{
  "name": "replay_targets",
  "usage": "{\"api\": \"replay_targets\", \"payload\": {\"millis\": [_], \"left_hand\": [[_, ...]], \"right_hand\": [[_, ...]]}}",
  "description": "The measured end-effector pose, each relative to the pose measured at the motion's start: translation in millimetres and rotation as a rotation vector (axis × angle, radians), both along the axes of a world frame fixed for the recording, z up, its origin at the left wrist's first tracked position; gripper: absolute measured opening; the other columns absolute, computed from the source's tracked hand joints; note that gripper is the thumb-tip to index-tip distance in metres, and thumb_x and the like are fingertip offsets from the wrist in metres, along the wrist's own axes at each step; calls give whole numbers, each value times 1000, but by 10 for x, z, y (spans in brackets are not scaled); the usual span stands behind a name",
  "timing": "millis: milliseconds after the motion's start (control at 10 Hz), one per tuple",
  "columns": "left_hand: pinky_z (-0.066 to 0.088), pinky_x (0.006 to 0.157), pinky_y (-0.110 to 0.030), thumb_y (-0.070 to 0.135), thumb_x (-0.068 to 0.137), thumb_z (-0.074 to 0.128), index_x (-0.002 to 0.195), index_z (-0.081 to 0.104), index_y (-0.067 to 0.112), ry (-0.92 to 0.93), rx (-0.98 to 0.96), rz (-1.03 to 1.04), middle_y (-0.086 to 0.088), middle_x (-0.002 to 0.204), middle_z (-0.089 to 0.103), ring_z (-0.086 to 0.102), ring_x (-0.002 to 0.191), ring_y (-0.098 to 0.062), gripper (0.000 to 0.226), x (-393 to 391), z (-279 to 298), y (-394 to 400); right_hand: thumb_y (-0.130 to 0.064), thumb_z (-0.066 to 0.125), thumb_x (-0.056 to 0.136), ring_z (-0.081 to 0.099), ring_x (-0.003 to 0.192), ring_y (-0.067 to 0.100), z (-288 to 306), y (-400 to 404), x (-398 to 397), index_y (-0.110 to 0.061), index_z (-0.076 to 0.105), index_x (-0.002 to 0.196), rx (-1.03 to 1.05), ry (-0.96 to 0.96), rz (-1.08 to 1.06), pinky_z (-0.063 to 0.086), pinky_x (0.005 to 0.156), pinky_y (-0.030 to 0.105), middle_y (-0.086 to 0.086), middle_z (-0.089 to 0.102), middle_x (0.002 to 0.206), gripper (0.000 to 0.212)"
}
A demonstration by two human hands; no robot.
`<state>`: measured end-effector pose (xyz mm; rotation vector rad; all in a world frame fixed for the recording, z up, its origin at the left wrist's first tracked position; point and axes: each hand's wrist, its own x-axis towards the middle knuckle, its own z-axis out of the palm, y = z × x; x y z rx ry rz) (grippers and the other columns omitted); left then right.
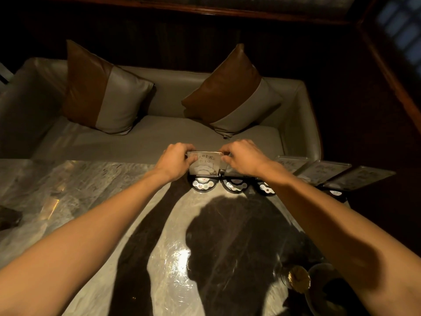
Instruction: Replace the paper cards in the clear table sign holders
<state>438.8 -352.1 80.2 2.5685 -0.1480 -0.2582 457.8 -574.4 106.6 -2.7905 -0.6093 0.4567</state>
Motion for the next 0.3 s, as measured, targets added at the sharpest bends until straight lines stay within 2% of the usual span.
{"api": "replay_targets", "payload": {"millis": [100, 200, 300], "left_hand": [[54, 94, -43, 26, 95, 64, 123, 67, 18, 20, 7, -14, -6, 118, 72, 66, 110, -25, 30, 15, 1, -9], [52, 97, -41, 24, 93, 66, 130, 62, 18, 33, 19, -36, -6, 126, 68, 63, 115, -25, 38, -12, 33, -69], [46, 105, -43, 30, 91, 68, 139, 54, 17, -24, 103, -58, -9, 140, 55, 54, 127, -28, 52, -58, 95, -135]], "right_hand": [[-27, 57, 100, 64, 117, 28, 7, -22, -47, -20, 63, 133, -2, 16, -6, 42, 108, 48, 7, 73, 120, 34], [-28, 61, 98, 53, 133, 30, 17, -113, -120, -16, 45, 149, 12, -54, -22, 36, 114, 49, 13, 61, 140, 55], [-31, 60, 97, 37, 146, 30, 34, -167, -221, -16, 37, 154, 30, -81, -59, 26, 121, 50, 14, 41, 158, 64]]}}
